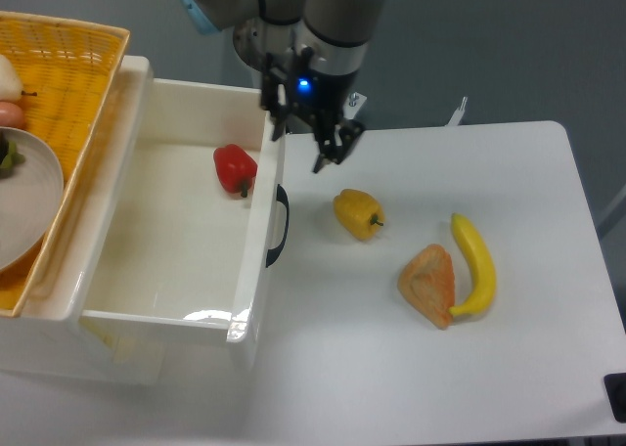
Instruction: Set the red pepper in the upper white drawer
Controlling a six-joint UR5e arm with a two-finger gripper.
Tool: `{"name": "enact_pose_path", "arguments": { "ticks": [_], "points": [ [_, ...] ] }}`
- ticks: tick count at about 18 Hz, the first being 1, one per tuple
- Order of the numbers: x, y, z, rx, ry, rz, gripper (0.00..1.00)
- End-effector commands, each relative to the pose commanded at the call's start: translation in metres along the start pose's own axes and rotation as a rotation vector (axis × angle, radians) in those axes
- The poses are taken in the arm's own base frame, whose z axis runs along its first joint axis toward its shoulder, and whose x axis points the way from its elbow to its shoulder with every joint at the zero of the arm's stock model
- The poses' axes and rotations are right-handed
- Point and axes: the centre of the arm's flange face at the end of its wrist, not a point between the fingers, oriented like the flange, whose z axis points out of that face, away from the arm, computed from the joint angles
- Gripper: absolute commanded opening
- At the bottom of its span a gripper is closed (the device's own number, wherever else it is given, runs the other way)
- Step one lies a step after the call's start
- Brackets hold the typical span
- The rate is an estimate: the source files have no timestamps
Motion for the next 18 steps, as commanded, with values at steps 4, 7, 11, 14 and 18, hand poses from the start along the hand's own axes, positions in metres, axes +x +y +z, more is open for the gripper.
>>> {"name": "enact_pose_path", "arguments": {
  "ticks": [4, 7, 11, 14, 18],
  "points": [
    [-0.007, 0.005, 0.000, -0.021, -0.010, -0.020, 0.96],
    [-0.012, 0.004, 0.001, -0.019, -0.023, -0.024, 1.00],
    [-0.019, 0.005, 0.007, -0.038, -0.018, -0.027, 1.00],
    [-0.032, 0.004, 0.021, -0.068, -0.030, -0.018, 1.00],
    [-0.042, 0.001, 0.033, -0.100, -0.047, -0.005, 1.00]
  ]
}}
